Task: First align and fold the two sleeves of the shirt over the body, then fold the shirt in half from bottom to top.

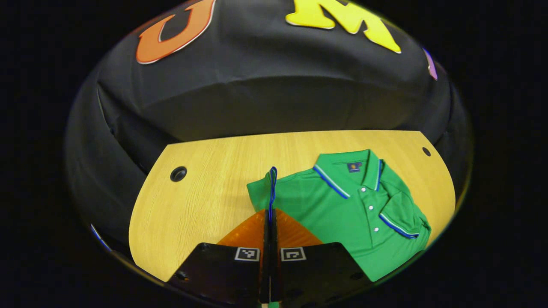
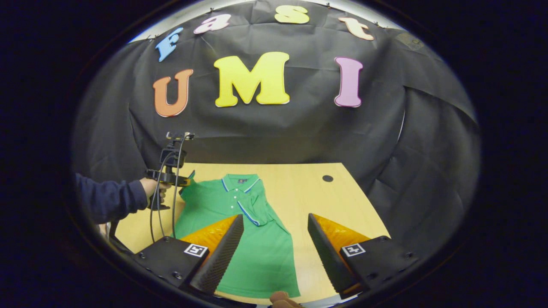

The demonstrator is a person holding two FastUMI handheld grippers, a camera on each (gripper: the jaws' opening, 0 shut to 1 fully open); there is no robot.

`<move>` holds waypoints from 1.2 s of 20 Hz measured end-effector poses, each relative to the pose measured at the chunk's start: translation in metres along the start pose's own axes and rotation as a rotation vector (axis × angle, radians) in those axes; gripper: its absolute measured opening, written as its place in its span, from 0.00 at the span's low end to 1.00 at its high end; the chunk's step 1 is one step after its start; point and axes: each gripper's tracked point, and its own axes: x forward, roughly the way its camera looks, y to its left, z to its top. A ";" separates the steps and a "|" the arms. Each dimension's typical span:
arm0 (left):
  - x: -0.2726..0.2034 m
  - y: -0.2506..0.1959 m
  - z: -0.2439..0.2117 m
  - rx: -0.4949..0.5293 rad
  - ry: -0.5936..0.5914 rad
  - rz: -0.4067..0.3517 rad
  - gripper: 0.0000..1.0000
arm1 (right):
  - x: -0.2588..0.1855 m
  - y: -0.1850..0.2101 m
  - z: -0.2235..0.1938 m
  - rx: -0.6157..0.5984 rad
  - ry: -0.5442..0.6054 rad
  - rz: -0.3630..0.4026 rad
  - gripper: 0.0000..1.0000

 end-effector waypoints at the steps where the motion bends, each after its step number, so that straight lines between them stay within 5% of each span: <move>1: -0.005 -0.013 0.003 0.010 -0.007 -0.020 0.04 | 0.002 0.000 0.000 0.001 -0.002 0.001 0.97; 11: -0.007 -0.116 -0.014 0.123 0.007 -0.151 0.04 | 0.014 -0.010 -0.030 -0.011 0.076 -0.003 0.97; 20: 0.010 -0.156 -0.045 0.137 0.092 -0.199 0.05 | 0.020 -0.021 -0.072 0.006 0.194 0.002 0.96; 24: 0.005 -0.168 -0.062 0.054 0.149 -0.233 0.11 | 0.026 -0.026 -0.089 0.039 0.249 0.023 0.97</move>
